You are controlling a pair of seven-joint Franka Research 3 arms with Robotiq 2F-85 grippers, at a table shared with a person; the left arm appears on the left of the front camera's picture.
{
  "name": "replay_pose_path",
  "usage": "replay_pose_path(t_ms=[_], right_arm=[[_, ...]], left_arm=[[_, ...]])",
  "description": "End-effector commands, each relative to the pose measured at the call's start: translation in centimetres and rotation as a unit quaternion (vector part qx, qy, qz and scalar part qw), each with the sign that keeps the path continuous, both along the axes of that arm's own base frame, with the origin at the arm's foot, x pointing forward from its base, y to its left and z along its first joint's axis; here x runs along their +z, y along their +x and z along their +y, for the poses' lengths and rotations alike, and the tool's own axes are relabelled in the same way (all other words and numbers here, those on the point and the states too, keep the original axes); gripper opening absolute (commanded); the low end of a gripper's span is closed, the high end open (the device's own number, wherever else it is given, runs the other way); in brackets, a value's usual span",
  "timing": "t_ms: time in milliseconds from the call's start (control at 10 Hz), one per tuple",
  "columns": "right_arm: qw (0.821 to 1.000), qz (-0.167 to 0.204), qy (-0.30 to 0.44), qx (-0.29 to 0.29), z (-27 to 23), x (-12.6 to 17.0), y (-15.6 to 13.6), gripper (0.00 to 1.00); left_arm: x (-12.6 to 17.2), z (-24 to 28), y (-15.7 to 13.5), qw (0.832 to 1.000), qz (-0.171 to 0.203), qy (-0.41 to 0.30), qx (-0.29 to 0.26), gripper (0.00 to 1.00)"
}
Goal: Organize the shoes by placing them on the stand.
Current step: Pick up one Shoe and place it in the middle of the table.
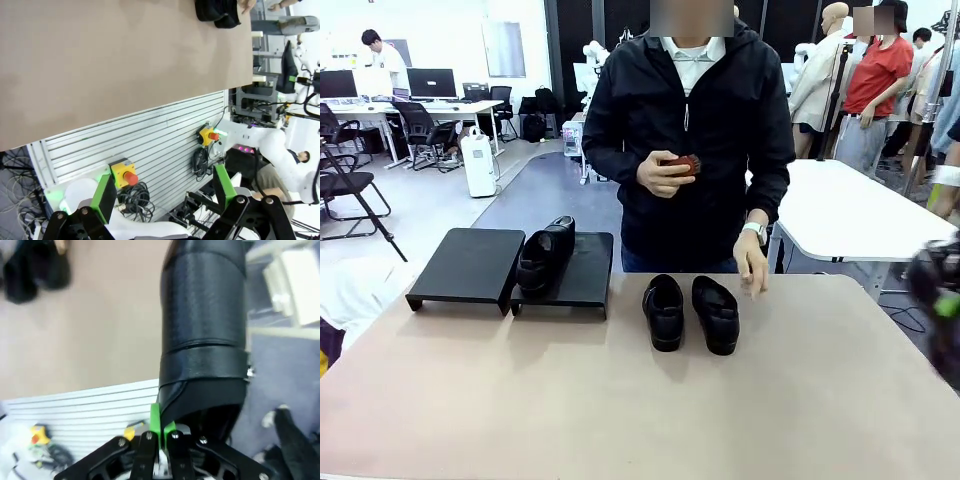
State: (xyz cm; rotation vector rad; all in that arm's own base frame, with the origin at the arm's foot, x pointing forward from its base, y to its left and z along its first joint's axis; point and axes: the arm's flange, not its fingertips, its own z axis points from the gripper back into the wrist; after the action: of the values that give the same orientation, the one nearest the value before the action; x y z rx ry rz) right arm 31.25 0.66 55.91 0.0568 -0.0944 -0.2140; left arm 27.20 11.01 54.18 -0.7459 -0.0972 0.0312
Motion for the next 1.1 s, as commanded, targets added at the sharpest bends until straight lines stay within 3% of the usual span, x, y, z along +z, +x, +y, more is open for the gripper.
replay_pose_path(t_ms=[0, 200, 400, 700, 800, 1000], right_arm=[[1.000, -0.006, 0.005, -0.010, 9.0, 0.9, 1.2, 0.00], [0.999, 0.015, 0.016, 0.037, 18.2, -1.9, 0.6, 0.00], [0.989, 0.058, 0.036, 0.128, 24.7, -5.9, 0.2, 0.00], [0.970, 0.097, 0.091, 0.203, 31.1, -10.6, -0.3, 0.00], [0.963, 0.129, 0.095, 0.218, 32.7, -12.3, -0.1, 0.00], [0.961, 0.143, 0.102, 0.216, 35.2, -15.4, 1.3, 0.00]], left_arm=[[0.1, -0.1, -0.1, 1.000, 0.004, -0.006, 0.002, 1.00], [0.1, -0.1, -0.1, 1.000, 0.004, -0.006, 0.002, 1.00], [0.1, -0.1, -0.1, 1.000, 0.004, -0.006, 0.002, 1.00], [0.1, -0.1, -0.1, 1.000, 0.004, -0.006, 0.002, 1.00], [0.1, -0.1, -0.1, 1.000, 0.004, -0.006, 0.002, 1.00], [0.1, -0.1, -0.1, 1.000, 0.004, -0.006, 0.002, 1.00]])
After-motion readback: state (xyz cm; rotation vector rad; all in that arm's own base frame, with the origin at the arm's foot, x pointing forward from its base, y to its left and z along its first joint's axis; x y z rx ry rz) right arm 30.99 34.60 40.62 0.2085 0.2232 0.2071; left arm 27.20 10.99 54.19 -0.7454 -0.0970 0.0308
